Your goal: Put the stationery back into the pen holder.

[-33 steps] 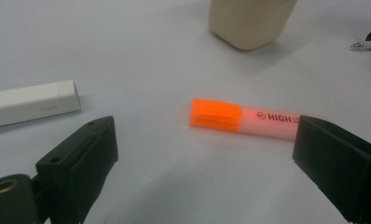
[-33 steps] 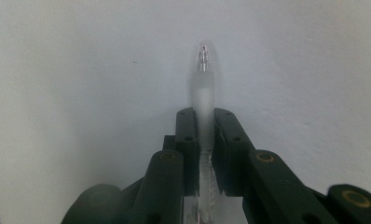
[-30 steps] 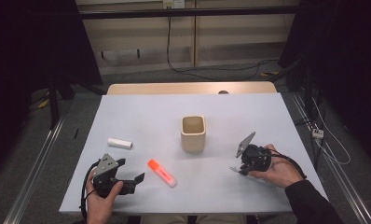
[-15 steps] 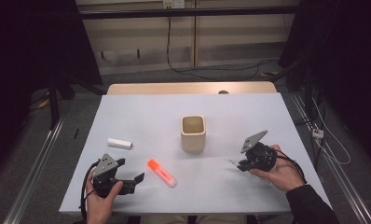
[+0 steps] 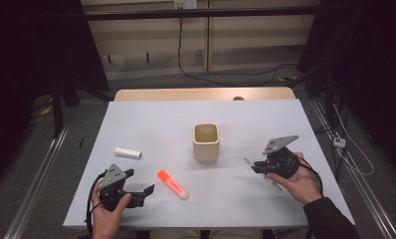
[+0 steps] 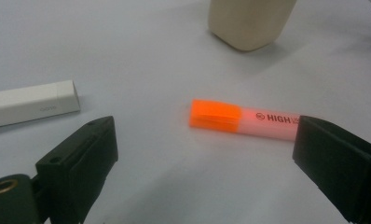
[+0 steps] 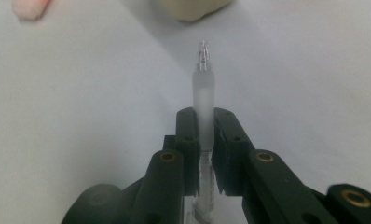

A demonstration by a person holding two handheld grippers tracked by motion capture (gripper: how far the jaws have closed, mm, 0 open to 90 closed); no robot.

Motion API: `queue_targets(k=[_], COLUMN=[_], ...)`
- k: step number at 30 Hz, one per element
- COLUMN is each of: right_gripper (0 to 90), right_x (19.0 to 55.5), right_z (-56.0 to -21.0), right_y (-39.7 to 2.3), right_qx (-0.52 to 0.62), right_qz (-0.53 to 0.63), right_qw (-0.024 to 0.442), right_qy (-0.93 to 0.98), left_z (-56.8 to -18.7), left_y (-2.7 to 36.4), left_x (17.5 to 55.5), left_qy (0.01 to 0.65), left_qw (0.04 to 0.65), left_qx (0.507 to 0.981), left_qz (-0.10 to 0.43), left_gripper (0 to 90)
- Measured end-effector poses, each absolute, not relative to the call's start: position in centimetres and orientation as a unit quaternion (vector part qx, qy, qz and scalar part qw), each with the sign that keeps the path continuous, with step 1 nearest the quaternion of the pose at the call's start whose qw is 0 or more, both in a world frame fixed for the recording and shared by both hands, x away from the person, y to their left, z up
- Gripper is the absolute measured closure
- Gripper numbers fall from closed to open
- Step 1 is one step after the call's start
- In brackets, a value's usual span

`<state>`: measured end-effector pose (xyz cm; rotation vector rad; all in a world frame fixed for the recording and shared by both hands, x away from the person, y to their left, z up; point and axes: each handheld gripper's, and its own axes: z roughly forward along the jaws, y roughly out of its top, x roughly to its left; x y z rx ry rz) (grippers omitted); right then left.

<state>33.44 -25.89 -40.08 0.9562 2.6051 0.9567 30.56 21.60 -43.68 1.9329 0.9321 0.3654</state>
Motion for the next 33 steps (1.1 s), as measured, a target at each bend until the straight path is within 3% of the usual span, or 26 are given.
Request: queue_targets(k=[9, 22, 33], right_gripper=[81.5, 81.4, 81.3], right_x=[33.3, 33.5, 33.4], right_z=[-40.0, -39.1, -37.6], right_y=[-25.0, -25.3, -23.9], right_qx=[0.326, 0.349, 0.329], right_qz=[0.346, 0.433, 0.464], right_qw=[0.125, 0.114, 0.166], right_qy=[0.871, 0.823, 0.806], left_z=[-43.7, -43.7, -43.7], left_y=[21.6, 21.6, 21.6], left_x=[30.5, 30.5, 30.6], left_qy=[0.379, 0.379, 0.378], left_qw=[0.464, 0.464, 0.465], left_qx=[0.787, 0.787, 0.786], left_qz=[0.148, 0.149, 0.15], left_gripper=[6.3, 6.4, 6.4])
